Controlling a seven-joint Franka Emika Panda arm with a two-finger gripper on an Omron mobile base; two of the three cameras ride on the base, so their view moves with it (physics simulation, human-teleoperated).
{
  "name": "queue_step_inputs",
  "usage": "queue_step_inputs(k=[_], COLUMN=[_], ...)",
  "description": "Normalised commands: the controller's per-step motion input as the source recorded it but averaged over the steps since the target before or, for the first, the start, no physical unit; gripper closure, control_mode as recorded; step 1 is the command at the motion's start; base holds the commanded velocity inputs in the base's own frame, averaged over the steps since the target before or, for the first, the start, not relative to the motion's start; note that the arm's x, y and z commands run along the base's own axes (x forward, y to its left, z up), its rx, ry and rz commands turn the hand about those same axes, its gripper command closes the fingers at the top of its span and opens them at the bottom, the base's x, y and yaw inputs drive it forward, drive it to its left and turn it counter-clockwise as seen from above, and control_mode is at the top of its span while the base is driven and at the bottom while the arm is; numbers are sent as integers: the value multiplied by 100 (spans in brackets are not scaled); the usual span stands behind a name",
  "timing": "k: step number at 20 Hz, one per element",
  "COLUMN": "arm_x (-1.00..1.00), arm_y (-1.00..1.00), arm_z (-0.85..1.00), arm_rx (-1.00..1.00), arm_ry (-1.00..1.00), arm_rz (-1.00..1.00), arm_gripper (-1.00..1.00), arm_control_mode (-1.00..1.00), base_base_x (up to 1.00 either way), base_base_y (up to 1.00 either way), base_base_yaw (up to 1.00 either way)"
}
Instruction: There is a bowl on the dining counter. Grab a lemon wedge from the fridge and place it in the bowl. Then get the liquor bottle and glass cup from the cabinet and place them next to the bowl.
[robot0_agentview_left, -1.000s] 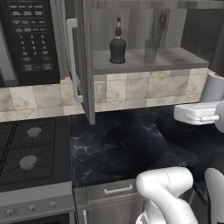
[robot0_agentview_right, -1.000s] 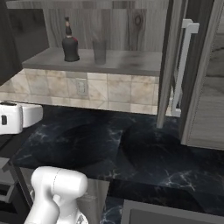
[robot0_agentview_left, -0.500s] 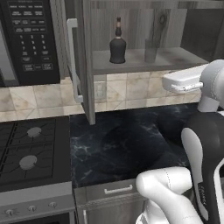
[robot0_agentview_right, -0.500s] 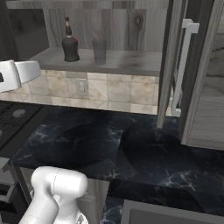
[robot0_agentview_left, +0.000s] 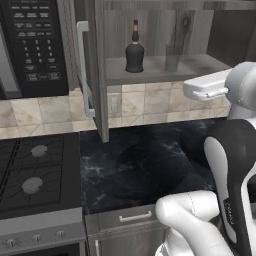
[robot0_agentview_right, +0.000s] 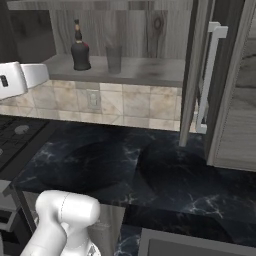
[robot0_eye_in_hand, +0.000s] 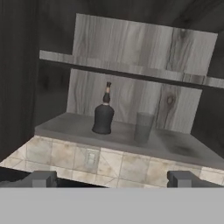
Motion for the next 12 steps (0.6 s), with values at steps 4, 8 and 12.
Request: queue_step_inputs(k=[4,8,12], arm_x=[24,13,2], arm_y=[0,0,0], arm_z=[20,19,12], arm_rx=[0,0,0], arm_ry=[0,-2,-5], arm_rz=[0,2,1], arm_gripper=[-100,-100,-100], arm_control_mode=[-100,-100,-100], base_base_x=[0,0,0], base_base_y=[0,0,0], base_base_yaw=[0,0,0])
